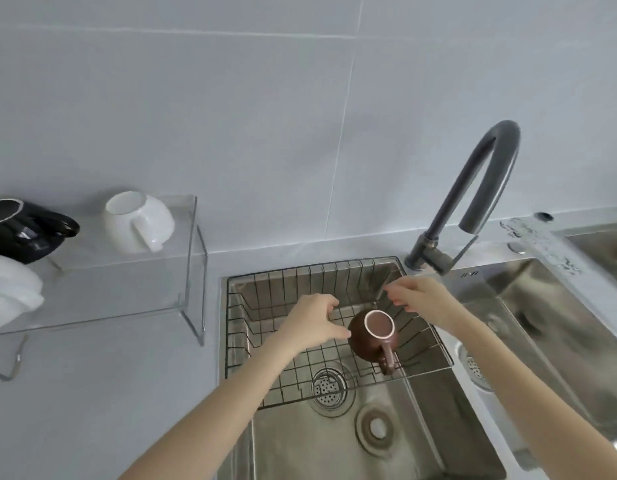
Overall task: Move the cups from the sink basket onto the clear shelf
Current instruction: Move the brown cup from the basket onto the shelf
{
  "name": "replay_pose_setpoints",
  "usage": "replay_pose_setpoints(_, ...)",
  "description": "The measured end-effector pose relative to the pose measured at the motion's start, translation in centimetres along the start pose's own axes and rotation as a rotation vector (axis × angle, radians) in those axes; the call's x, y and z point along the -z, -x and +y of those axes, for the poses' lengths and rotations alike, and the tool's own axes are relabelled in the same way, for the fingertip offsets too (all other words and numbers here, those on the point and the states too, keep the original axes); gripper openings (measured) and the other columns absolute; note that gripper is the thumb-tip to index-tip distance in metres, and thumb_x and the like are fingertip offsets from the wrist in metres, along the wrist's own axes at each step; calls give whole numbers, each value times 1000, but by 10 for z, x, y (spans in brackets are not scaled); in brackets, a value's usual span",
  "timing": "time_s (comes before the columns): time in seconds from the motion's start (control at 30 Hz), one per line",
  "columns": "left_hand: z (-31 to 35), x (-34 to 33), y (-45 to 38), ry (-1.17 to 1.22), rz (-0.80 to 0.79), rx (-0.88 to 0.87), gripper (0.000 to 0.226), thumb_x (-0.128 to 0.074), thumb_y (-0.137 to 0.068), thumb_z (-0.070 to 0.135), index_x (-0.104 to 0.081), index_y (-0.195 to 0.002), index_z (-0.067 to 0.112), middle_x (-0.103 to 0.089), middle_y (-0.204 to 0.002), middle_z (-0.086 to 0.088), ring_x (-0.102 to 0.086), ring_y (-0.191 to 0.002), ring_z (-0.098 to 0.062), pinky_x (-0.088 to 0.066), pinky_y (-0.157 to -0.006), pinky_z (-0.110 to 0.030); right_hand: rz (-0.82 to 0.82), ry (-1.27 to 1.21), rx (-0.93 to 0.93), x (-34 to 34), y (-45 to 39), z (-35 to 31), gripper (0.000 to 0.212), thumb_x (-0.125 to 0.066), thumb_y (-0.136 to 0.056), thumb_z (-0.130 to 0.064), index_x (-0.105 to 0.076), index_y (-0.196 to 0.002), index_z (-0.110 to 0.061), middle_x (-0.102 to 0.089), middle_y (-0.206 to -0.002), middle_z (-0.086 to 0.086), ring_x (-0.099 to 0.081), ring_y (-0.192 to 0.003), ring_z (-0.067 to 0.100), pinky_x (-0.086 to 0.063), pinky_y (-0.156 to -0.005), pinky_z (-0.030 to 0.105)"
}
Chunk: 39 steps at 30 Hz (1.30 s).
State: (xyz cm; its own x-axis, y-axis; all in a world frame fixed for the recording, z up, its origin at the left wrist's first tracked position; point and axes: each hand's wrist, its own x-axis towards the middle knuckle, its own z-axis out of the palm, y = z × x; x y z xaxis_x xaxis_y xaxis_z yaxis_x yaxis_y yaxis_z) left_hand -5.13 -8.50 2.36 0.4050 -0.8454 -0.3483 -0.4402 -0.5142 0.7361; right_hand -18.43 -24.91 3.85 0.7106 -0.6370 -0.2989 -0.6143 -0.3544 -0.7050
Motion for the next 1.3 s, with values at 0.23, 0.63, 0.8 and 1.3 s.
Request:
replay_pose_setpoints(0.23,-15,-65,-51,14,-90,52,74,-74,-69,20,-40,-133,12,-48,-140,-8,-43,-129,-22,-31,-101,-26,-6,-74,-230,-37,-9,74,39,-49,-88,-11,-48,-127,-11,-58,-127,7,-51,-117,22,-37,-99,30)
replay_pose_setpoints(0.63,-38,-105,-88,65,16,55,91,-82,-58,19,-34,-136,17,-55,-132,-4,-49,-122,-21,-33,-96,-21,-183,106,-129,-55,-31,93,84,-55,-75,4,-17,-143,-26,-48,-97,5,-46,-78,17,-36,-76,23)
replay_pose_setpoints(0.8,-40,-104,-89,66,14,41,95,-82,-59,19,-30,-139,15,-58,-130,-7,-52,-121,-22,-34,-96,-20,-146,153,-140,-55,-37,95,85,-61,-68,0,-27,-141,-25,-55,-75,-2,-48,-59,0,-38,-53,6)
replay_pose_setpoints(1.3,-10,31,-27,83,360,-43,85,-83,-57,22,-43,-132,14,-65,-119,-7,-57,-113,-22,-38,-88,-21,-116,187,252,-17,-45,-60,79,-74,-62,-9,-42,-133,-21,-68,-113,10,-62,-104,24,-50,-96,44)
